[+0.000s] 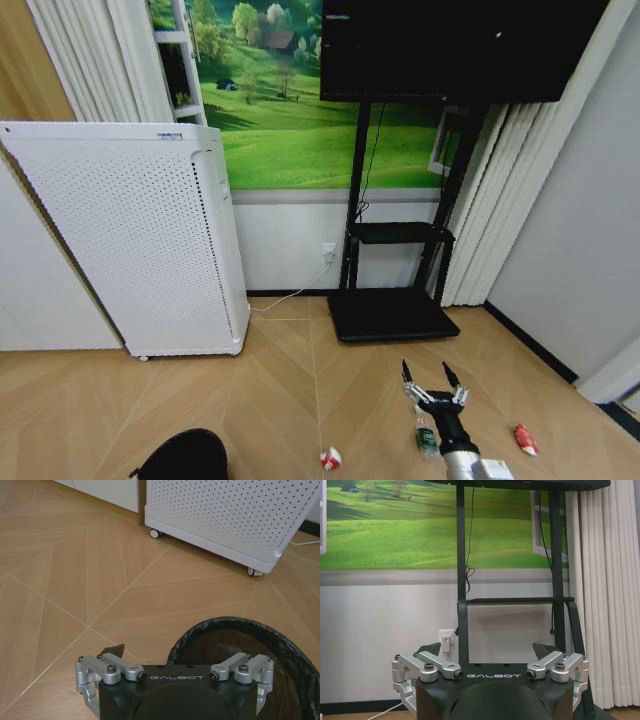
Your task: Pick up the trash bin and place the garbage on the floor into it.
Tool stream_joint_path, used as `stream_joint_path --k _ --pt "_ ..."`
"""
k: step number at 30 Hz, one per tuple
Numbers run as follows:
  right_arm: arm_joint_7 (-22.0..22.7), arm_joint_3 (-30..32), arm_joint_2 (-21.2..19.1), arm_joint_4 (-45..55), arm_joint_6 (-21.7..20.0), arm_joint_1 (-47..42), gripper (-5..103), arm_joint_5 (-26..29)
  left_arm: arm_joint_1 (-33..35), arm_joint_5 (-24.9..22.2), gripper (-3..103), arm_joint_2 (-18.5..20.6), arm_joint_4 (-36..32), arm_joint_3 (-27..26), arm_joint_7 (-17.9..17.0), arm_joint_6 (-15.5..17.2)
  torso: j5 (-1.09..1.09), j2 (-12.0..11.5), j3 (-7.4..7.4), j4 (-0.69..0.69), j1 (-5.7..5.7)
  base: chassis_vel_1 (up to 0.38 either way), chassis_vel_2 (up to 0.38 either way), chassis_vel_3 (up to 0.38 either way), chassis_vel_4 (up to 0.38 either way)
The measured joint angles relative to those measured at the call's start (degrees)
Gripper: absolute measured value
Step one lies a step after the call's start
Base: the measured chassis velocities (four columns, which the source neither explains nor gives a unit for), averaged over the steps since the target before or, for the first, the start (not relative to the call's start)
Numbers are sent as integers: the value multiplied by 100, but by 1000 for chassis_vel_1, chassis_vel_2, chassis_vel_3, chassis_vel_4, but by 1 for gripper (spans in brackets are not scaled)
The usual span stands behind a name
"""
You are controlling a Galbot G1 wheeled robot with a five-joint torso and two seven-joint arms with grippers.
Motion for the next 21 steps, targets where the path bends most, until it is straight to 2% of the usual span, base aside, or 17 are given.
stream_joint_path --k 5,9,14,21 --pt "10 -14 -11 -60 8 24 100 4 189 -133 100 46 57 50 54 -17 1 5 3 0 2 0 0 0 0" --pt "18 -8 -27 -123 23 32 100 4 220 -15 100 115 219 50 143 -147 0 7 5 0 2 0 0 0 0" --pt "19 -30 -28 -131 24 39 100 1 -36 147 100 183 553 198 219 -169 0 10 7 0 4 0 0 0 0" --pt "-11 -50 -28 -79 36 14 100 -23 -476 253 100 317 990 387 358 25 -1 12 9 0 5 0 0 0 0"
